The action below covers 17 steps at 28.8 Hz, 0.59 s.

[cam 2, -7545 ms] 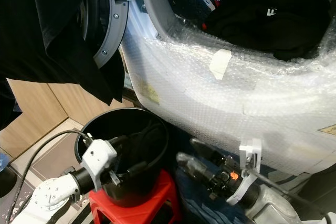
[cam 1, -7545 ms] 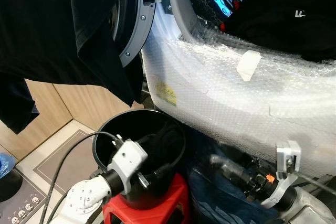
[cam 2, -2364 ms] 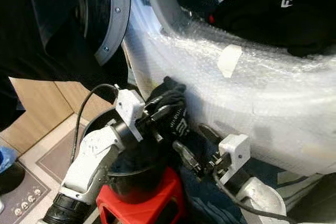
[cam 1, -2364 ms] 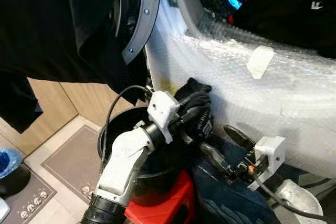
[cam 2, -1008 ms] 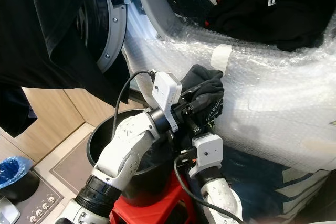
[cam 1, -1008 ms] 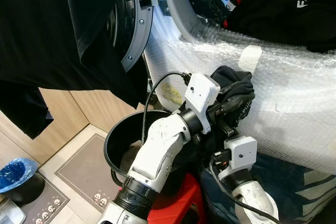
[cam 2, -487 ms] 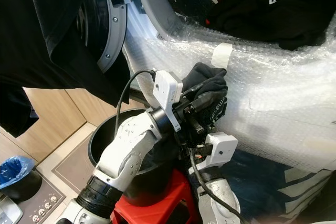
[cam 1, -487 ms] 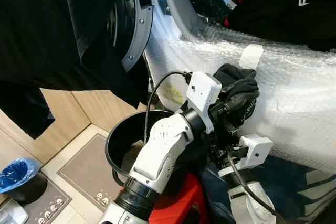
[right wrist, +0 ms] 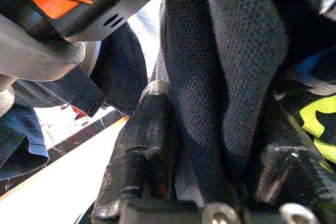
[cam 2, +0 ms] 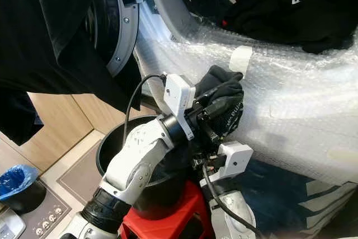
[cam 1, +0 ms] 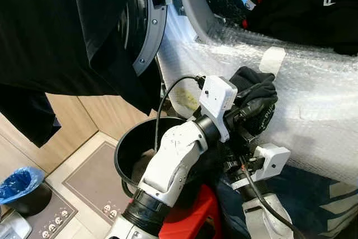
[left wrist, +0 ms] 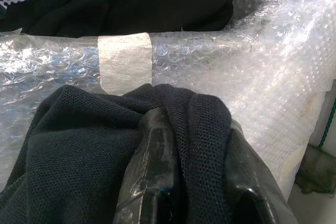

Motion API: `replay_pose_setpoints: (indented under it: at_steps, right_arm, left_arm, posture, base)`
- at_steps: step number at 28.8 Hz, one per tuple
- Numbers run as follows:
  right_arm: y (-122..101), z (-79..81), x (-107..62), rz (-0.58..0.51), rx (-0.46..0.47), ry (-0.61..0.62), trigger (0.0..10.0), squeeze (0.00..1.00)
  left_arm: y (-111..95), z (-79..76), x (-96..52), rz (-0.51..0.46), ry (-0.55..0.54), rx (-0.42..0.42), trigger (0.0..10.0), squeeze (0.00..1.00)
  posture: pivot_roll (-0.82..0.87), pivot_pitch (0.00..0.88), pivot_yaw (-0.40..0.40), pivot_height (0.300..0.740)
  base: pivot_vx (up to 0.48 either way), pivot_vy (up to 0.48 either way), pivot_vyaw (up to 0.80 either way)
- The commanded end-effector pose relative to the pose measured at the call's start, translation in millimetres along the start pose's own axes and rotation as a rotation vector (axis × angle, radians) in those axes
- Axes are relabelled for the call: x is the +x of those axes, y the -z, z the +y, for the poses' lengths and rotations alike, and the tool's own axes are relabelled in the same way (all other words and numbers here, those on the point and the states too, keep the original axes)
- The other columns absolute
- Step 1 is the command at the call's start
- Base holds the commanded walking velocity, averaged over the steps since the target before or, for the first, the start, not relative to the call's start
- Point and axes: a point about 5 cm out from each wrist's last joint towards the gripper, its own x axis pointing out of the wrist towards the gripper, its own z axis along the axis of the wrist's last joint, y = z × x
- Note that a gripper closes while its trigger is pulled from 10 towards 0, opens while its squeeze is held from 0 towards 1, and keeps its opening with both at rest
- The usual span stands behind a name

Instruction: Clothes washing

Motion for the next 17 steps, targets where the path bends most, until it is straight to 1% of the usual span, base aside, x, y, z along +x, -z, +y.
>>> replay_pose_setpoints:
  at_steps: [1,7,12,17]
  right_arm:
    - [5.4,10.6,4.9,0.013,0.028,-0.038,0.0,0.0]
    - [5.3,10.5,8.8,0.006,0.048,-0.018,0.0,0.0]
    - [5.3,8.3,14.3,-0.005,0.088,0.04,0.0,0.0]
    - [4.6,7.7,14.4,-0.017,0.106,0.047,0.0,0.0]
  left_arm:
    - [-41.8,-23.2,25.5,-0.174,0.113,0.044,10.0,0.0]
    - [-42.7,-25.5,26.8,-0.178,0.118,0.041,10.0,0.0]
    - [-43.2,-26.5,26.8,-0.181,0.12,0.038,10.0,0.0]
    - [-43.6,-25.9,26.7,-0.184,0.117,0.028,10.0,0.0]
  posture:
    - [-0.16,0.055,0.183,0.74]
    - [-0.15,0.053,0.183,0.74]
    - [-0.15,0.051,0.183,0.74]
    - [-0.15,0.052,0.182,0.74]
  base:
    - [0.0,0.0,0.0]
    - [0.0,0.0,0.0]
    - [0.0,0.0,0.0]
    - [0.0,0.0,0.0]
